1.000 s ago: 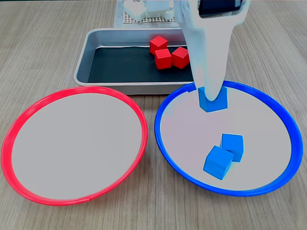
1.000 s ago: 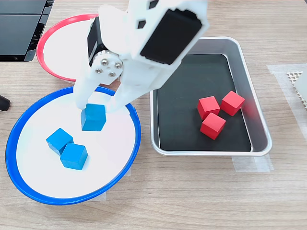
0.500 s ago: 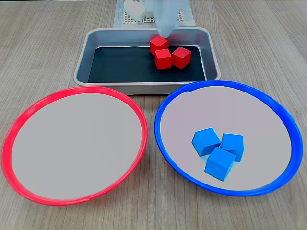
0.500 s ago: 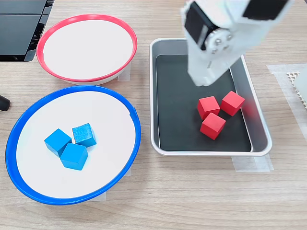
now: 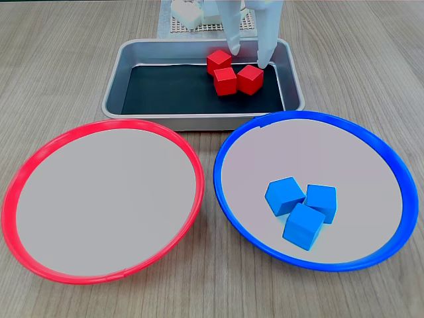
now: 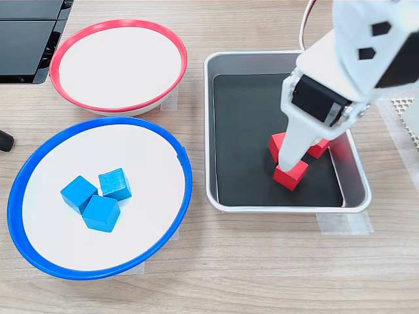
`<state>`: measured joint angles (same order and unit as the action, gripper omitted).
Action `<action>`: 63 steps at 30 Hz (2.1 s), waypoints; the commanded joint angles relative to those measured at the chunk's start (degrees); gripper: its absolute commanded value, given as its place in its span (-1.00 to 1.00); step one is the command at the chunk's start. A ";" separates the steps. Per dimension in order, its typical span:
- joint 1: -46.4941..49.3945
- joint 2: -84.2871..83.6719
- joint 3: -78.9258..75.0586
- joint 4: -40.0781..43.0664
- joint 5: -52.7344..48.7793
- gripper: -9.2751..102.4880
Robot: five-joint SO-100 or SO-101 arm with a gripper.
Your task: Move six blocks tray to matching dishes
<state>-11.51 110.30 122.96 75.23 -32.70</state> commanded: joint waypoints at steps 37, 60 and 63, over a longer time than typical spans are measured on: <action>27.42 -24.87 -42.01 -16.79 12.13 -0.84; 21.80 -7.73 -17.14 9.40 -5.45 -0.83; 20.13 -6.06 -11.25 8.53 -2.90 -0.73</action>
<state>9.76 101.16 107.84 83.41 -37.00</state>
